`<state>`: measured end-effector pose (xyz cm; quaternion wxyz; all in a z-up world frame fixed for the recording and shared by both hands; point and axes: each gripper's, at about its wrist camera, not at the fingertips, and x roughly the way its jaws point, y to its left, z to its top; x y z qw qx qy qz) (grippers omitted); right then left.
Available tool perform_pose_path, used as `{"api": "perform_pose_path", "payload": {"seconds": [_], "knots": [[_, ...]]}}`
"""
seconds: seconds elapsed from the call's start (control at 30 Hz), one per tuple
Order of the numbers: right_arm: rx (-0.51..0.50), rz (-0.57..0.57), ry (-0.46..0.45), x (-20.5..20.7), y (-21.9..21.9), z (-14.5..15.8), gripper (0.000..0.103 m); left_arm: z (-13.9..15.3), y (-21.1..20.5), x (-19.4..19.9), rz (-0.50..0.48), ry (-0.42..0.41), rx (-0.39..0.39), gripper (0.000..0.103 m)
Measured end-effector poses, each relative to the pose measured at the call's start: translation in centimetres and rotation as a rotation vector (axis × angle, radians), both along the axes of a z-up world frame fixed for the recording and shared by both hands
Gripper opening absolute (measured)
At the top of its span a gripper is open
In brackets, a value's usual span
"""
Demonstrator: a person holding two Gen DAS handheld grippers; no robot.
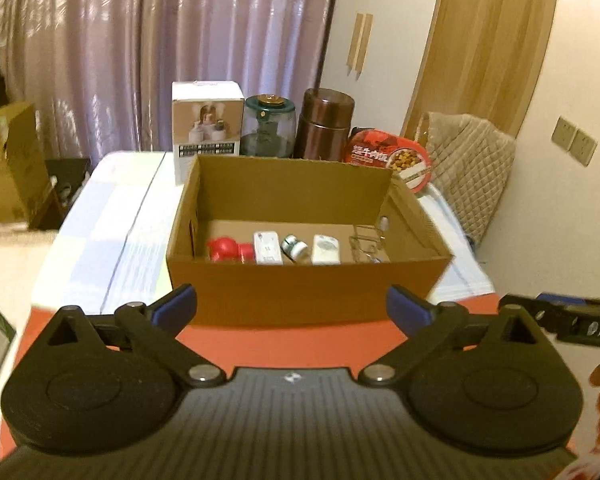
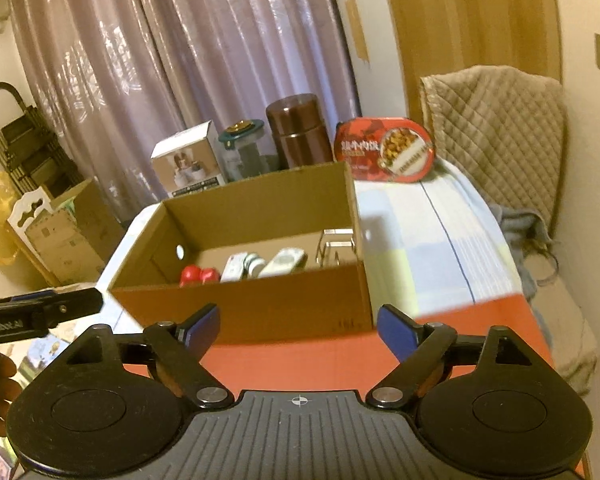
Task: Organize rigid objects
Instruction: 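Withdraw both tools from the box back over the mat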
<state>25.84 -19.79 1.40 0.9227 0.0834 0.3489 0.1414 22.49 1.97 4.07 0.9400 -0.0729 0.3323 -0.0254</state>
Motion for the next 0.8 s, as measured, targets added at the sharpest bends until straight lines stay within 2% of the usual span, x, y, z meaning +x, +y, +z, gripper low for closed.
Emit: {"api": "perform_pose_path", "payload": {"seconds": [0.33, 0.63, 0.8], "knots": [[-0.064, 0.036, -0.002, -8.8, 0.9, 0.8, 0.084, 2.1, -2.2, -8.9, 0.043, 0.019, 0.029, 0.099], [-0.064, 0.029, 0.007, -14.4, 0.2, 2.1, 0.085, 3.4, -3.2, -15.2, 0.059, -0.004, 0.058, 0.099], [-0.079, 0.027, -0.01, -16.9, -0.1, 3.0, 0.085, 3.1, -3.5, -17.7, 0.074, 0.012, 0.068, 0.099]]}}
